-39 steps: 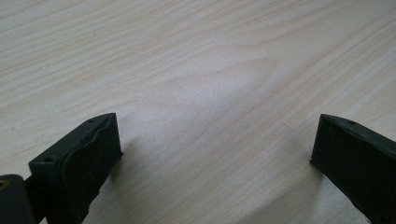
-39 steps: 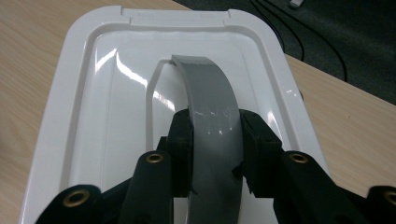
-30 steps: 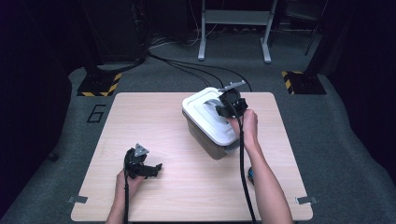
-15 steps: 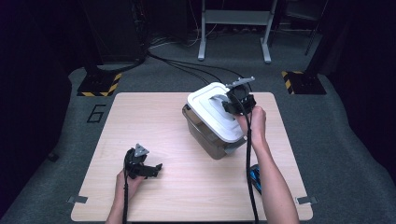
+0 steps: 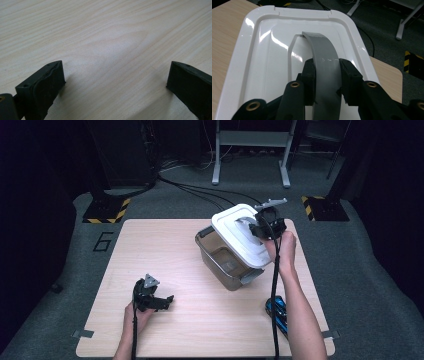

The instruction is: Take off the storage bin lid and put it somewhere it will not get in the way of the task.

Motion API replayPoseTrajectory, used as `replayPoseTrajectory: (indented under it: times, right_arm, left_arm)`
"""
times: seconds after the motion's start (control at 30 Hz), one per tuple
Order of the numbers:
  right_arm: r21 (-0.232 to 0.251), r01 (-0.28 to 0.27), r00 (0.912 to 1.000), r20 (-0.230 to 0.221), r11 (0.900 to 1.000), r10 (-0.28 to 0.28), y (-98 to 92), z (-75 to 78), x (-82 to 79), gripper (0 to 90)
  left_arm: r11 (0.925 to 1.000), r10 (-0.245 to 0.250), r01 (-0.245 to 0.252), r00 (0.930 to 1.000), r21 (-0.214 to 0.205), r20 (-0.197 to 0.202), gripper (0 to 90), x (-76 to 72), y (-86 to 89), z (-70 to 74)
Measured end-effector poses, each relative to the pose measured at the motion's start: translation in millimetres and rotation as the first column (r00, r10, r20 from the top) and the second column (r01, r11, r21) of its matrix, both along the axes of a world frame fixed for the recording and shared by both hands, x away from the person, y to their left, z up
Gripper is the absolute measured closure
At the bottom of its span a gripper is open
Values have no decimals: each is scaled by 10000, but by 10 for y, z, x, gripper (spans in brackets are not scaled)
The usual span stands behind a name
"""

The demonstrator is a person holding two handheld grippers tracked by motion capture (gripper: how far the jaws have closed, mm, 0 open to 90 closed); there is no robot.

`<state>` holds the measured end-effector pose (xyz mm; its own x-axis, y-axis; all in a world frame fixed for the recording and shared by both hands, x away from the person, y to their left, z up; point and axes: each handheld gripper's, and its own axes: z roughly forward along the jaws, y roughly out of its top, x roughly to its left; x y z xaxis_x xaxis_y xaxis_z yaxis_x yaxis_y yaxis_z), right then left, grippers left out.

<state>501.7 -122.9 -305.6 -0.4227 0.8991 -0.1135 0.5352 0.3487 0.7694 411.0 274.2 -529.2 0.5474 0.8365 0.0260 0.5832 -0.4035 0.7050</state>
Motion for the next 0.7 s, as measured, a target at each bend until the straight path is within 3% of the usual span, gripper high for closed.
replayPoseTrajectory:
  times: [0.33,0.7]
  right_arm:
    - [-74,736,9971,174,9973,-735,-242,13,65,679]
    - [-56,1699,9850,307,9854,-1697,-559,-68,111,679]
  left_arm:
    - [10000,-29,29,10000,-14,-46,13,3,-1,2]
    - [9997,123,-122,9999,-224,24,13,1,-14,-8]
